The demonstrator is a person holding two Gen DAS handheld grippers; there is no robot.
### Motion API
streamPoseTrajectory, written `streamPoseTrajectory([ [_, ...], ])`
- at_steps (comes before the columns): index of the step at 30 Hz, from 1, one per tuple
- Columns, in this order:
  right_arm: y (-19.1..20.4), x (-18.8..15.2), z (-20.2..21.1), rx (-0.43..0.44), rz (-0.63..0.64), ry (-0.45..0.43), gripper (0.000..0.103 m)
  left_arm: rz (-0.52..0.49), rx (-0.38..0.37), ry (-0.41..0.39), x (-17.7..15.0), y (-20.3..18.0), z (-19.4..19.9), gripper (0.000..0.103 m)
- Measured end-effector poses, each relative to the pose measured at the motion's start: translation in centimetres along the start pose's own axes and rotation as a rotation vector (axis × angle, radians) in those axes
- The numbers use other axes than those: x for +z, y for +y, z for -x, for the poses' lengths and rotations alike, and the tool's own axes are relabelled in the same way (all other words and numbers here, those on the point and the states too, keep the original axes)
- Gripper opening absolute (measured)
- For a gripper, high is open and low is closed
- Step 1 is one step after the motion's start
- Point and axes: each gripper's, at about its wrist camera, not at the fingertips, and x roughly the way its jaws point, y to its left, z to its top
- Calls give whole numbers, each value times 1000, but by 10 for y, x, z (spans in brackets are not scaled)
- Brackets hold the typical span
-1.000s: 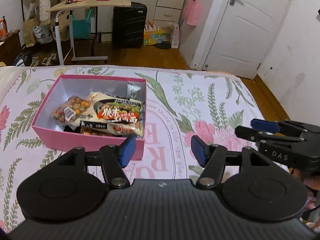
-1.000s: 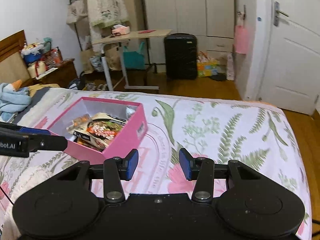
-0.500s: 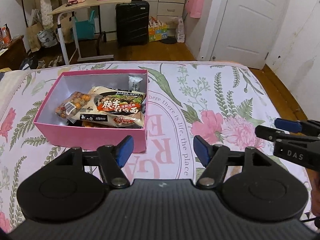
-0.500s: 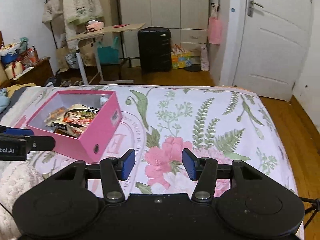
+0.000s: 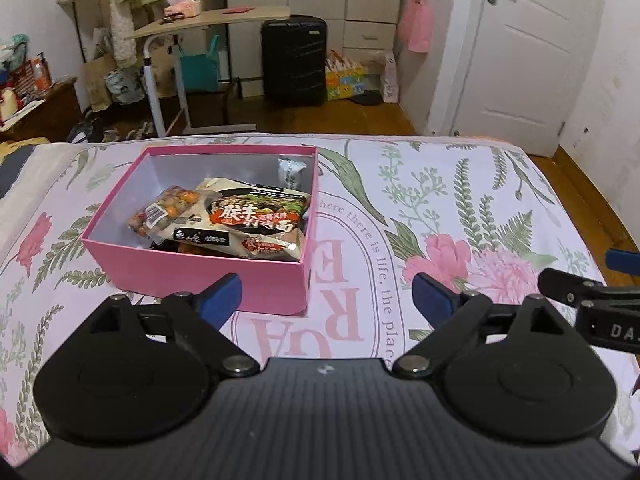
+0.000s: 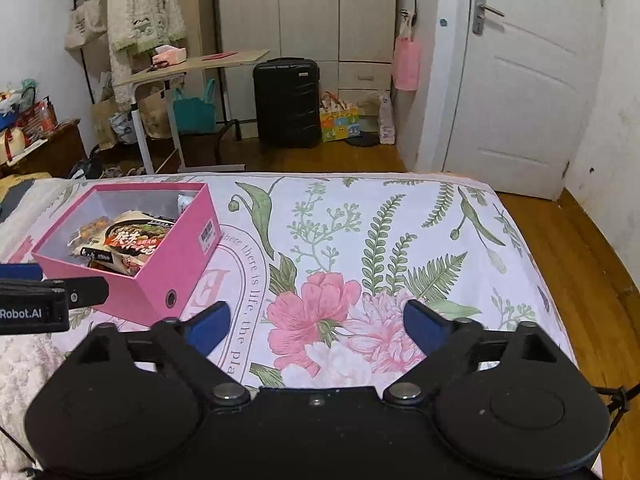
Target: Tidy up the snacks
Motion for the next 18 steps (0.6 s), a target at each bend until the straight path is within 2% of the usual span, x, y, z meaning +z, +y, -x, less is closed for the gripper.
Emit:
streamPoseTrajectory([
  [9,4,-3,10,-40,19,-40,97,17,61,-22,-3,3,0,96],
  [13,1,-4,8,-72,19,-34,96,0,52,-20,-5,1,1,96],
  [18,-5,-5,7,-47,-21,-18,96,-35,36,-3,-5,-4,1,96],
])
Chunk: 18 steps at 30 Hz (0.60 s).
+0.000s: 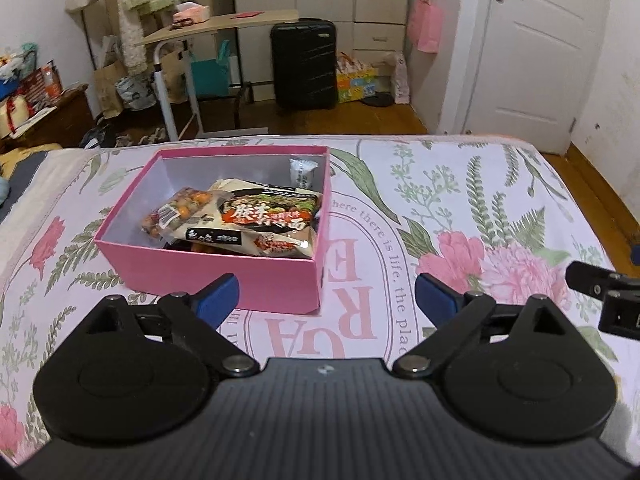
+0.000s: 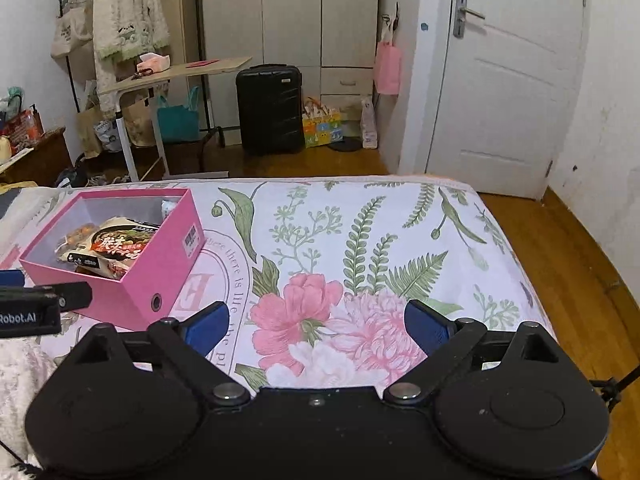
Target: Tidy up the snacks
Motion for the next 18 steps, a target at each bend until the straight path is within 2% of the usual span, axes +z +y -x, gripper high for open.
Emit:
streamPoseTrajectory([
  [8,2,-3,1,-7,13,2,96,-43,-13,-24,-2,-8,6,96],
  [18,2,-5,1,1,17,-14,97,-27,-2,-23,-4,-7,3,96],
])
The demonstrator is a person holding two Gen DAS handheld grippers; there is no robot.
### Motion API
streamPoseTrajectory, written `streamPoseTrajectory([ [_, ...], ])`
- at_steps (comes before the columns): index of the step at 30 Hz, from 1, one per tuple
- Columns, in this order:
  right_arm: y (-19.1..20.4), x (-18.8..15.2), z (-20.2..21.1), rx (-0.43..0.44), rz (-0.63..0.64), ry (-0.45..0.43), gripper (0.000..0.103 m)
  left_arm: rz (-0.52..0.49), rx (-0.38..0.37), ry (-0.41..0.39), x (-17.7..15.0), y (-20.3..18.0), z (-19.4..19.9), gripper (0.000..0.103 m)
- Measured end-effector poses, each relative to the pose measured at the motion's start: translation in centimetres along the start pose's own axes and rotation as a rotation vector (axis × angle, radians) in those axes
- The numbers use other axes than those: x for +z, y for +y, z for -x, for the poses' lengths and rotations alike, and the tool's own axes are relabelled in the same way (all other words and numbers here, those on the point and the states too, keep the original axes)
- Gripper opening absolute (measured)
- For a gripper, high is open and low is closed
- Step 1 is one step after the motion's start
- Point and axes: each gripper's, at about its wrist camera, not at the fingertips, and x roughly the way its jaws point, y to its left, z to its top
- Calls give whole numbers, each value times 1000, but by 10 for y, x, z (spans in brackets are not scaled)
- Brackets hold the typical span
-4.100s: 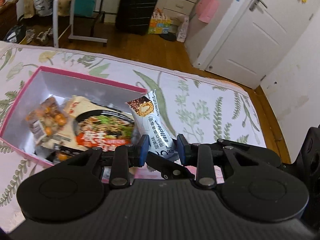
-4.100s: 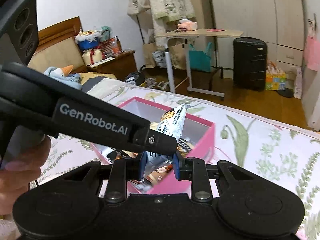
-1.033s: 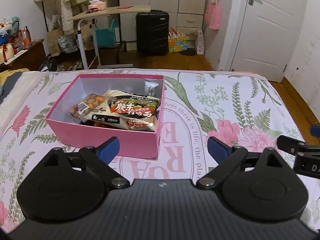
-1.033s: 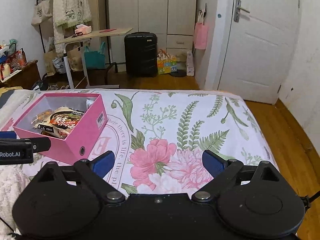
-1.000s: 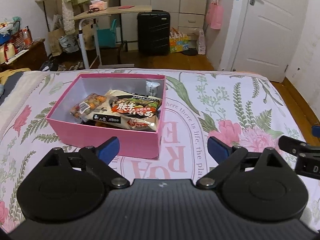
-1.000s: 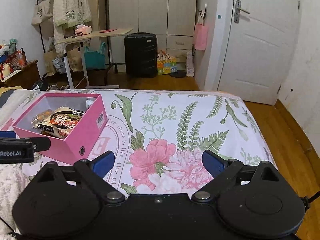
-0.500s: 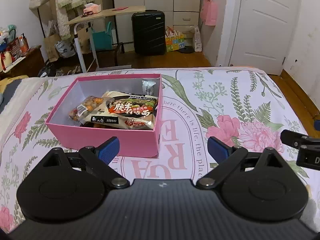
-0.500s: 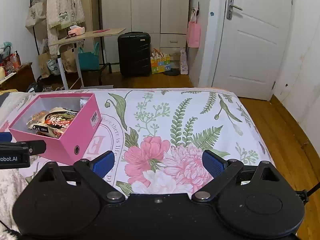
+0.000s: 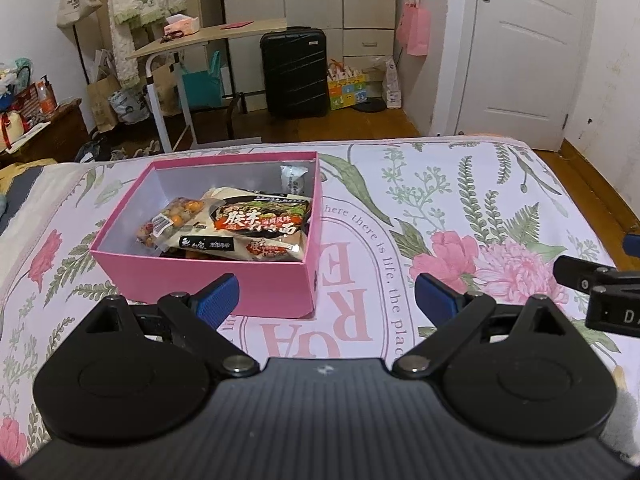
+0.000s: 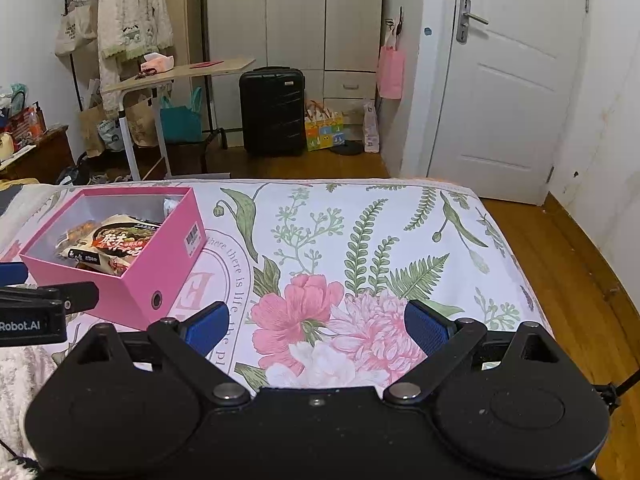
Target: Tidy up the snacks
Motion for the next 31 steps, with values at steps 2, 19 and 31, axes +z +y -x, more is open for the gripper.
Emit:
streamPoseTrajectory([
  [2,1,0,-1,-4,8,3,97,3,14,-2,-1,0,-2,96],
  [19,-2,-2,-13,-6,-27,60,96,-22,30,36,-7,-6,-13,96],
  [31,-6,-4,-16,-4,-33,78,97,4,13,50,-7,-3,-14,96],
])
